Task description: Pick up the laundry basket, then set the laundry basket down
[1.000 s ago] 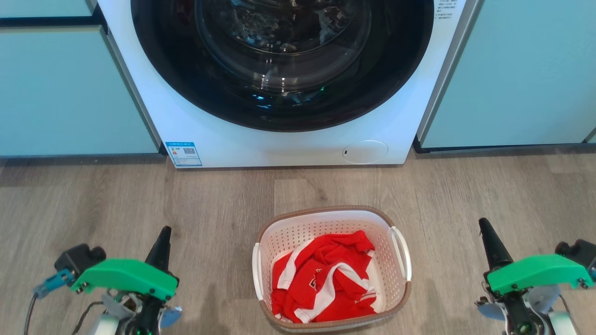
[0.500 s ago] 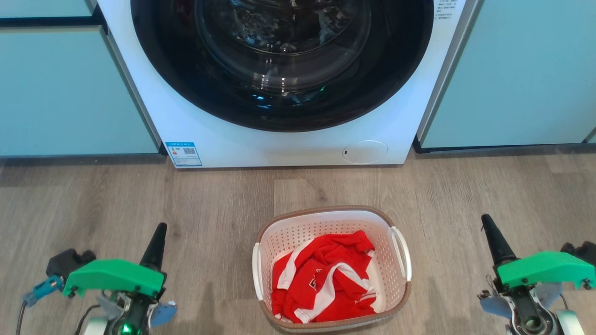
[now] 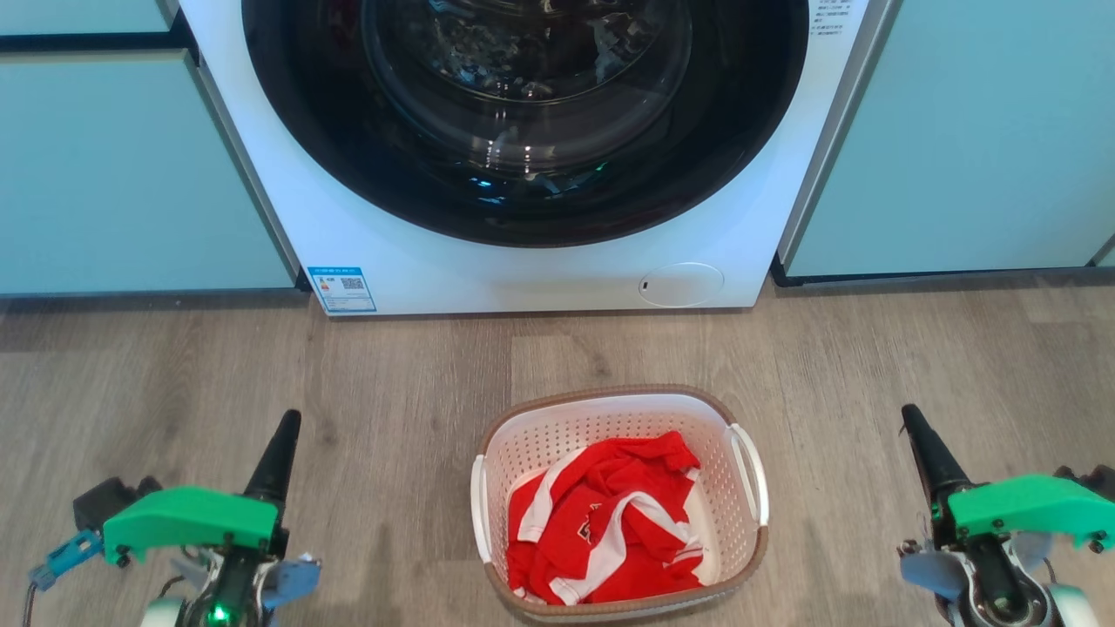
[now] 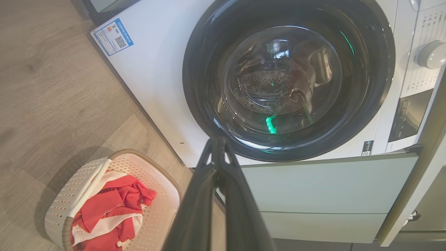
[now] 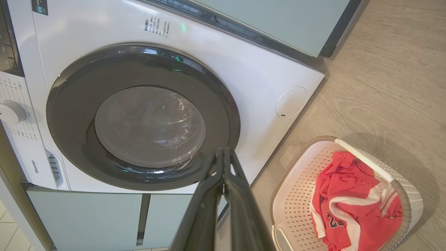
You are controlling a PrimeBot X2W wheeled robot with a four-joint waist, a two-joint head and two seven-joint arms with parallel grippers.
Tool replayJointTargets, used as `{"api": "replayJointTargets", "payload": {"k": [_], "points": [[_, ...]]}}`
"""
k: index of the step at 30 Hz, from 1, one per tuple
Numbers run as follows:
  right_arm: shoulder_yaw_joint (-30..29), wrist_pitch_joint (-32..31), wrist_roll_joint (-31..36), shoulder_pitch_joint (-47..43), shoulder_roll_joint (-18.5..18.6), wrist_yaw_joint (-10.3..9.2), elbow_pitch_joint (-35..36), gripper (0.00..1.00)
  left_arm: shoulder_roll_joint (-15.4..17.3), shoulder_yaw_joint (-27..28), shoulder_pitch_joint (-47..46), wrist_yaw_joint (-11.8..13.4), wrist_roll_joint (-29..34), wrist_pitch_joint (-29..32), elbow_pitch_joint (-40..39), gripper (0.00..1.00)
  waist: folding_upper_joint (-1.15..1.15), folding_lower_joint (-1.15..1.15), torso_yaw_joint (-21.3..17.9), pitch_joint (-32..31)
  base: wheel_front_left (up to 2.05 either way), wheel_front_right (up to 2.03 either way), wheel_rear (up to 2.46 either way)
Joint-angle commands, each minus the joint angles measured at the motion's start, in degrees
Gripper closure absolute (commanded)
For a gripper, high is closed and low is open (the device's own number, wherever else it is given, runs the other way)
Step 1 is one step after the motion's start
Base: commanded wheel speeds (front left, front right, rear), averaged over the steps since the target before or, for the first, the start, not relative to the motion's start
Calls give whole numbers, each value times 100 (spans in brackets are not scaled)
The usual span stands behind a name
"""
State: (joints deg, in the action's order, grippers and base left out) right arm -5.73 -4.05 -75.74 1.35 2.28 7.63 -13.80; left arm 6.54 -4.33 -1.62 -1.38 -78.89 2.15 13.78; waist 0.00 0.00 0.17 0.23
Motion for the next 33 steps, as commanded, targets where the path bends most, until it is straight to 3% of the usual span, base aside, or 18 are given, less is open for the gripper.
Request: {"api": "replayJointTargets", "payload": {"k": [1, 25, 33], "points": [[57, -41, -170, 346, 86, -8, 161, 100, -8, 283, -369, -87, -136, 46, -146, 100, 0, 0, -1, 0, 0, 0, 0], [-40, -212, -1669, 479, 91, -14, -19, 100, -290, 980, -448, -609, -1408, 350, 24, 100, 0, 0, -17, -5, 0, 0, 0], [-45, -216, -1671, 480, 88, -14, -20, 100, -297, 992, -449, -611, -1405, 359, 25, 100, 0, 0, -17, -5, 0, 0, 0]]}}
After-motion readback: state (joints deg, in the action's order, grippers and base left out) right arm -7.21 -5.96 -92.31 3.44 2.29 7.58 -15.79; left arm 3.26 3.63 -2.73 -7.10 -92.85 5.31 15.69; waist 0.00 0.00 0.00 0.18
